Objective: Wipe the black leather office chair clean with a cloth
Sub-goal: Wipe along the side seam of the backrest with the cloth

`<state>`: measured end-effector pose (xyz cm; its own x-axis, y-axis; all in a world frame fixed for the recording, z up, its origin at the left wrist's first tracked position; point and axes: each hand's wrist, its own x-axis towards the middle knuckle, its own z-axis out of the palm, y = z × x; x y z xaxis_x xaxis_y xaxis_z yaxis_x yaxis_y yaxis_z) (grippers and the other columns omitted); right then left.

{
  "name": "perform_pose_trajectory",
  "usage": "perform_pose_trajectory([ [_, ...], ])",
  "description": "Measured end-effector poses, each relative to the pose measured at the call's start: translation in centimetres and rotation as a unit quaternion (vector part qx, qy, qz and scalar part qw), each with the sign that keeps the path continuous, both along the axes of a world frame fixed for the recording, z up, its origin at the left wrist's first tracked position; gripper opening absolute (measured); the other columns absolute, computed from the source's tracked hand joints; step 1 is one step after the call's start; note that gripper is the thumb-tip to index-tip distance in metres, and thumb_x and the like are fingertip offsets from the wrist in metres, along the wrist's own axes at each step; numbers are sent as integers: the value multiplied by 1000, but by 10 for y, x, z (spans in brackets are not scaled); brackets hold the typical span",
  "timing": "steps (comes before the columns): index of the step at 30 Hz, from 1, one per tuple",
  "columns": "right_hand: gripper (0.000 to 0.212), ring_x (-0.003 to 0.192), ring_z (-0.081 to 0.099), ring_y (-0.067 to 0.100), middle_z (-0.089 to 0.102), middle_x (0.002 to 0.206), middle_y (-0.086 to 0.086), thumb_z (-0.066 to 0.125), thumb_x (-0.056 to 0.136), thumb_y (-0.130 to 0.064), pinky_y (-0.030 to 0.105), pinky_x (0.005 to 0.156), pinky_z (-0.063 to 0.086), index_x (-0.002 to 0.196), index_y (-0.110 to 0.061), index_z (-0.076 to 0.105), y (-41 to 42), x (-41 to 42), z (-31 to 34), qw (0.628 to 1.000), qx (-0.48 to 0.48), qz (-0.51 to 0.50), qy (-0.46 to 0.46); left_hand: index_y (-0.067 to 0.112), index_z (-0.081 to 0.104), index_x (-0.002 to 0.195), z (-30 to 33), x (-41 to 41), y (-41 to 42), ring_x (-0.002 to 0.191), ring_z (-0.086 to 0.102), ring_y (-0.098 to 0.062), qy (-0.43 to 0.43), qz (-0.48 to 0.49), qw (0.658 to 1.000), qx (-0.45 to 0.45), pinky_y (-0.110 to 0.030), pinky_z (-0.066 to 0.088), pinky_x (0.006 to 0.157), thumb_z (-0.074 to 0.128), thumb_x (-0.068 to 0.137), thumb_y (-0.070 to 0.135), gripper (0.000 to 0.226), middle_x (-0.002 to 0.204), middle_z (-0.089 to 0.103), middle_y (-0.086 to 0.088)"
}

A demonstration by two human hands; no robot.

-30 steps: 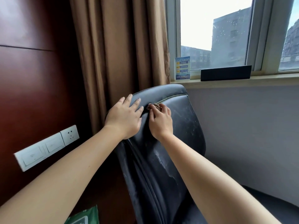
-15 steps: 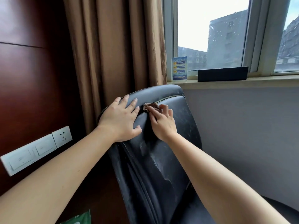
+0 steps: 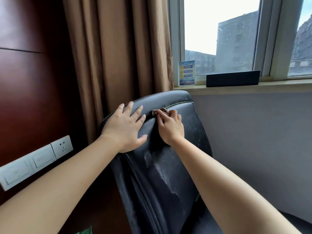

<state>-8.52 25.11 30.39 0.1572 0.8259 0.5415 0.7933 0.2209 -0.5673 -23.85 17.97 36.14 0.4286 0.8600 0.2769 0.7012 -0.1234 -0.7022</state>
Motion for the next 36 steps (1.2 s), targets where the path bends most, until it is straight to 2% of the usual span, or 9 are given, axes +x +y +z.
perform_pose_trajectory([
  [2, 35, 115, 36, 25, 39, 129, 0, 32, 99, -42, 36, 95, 35, 130, -45, 48, 1, -1, 2, 1000, -2, -10, 21, 19, 2, 154, 0, 2, 3, 147, -7, -35, -3, 1, 1000, -1, -48, 2, 119, 12, 96, 60, 72, 161, -9, -8],
  [6, 33, 111, 37, 22, 44, 125, -3, 41, 98, -36, 33, 93, 38, 129, -38, 55, -17, -9, -16, 994, 100, 42, 20, 20, 3, 154, -3, 9, 8, 145, -4, -41, -9, 5, 1000, 4, -53, 6, 117, 12, 94, 63, 75, 161, -7, -9],
  [8, 35, 111, 37, 20, 44, 125, -3, 42, 98, -37, 33, 94, 38, 131, -38, 53, -20, -6, -23, 992, 114, 53, 9, 20, 5, 154, -4, 11, 9, 144, -1, -42, -11, 0, 1000, 11, -53, 9, 115, 13, 93, 65, 76, 161, -5, -10],
  [12, 36, 117, 37, 21, 42, 127, -2, 37, 99, -40, 34, 95, 38, 133, -43, 48, -4, 3, -13, 997, 63, 31, -6, 20, 7, 154, -5, 12, 13, 144, 0, -42, -10, -6, 1000, 18, -53, 11, 114, 14, 93, 64, 75, 161, -4, -10],
  [17, 36, 119, 37, 24, 41, 131, -1, 30, 99, -44, 36, 97, 35, 130, -47, 46, 18, 11, 4, 999, -18, -39, 32, 19, 9, 154, -5, 13, 18, 143, 3, -42, -16, -11, 1000, 23, -54, 12, 113, 16, 92, 66, 78, 161, -1, -10],
  [24, 35, 115, 36, 22, 43, 127, -2, 37, 99, -38, 34, 94, 37, 132, -39, 50, 0, 9, -17, 996, 78, 39, -7, 17, 10, 154, -5, 22, 24, 142, 4, -43, -41, -11, 999, 29, -55, 12, 111, 20, 86, 75, 90, 161, 1, -9],
  [32, 39, 124, 33, 23, 38, 131, 2, 28, 99, -45, 35, 101, 31, 137, -47, 40, 34, 30, 3, 998, -44, -23, 39, 17, 9, 154, -5, 23, 32, 143, 2, -42, -48, -9, 999, 23, -56, 11, 111, 23, 80, 83, 100, 161, 0, -8],
  [36, 37, 122, 31, 21, 36, 130, 1, 34, 100, -40, 34, 102, 31, 135, -42, 46, 21, 23, -6, 998, -4, 27, 60, 18, 9, 154, -4, 26, 35, 143, 2, -42, -51, -9, 998, 23, -58, 11, 111, 25, 75, 88, 107, 161, 1, -7],
])
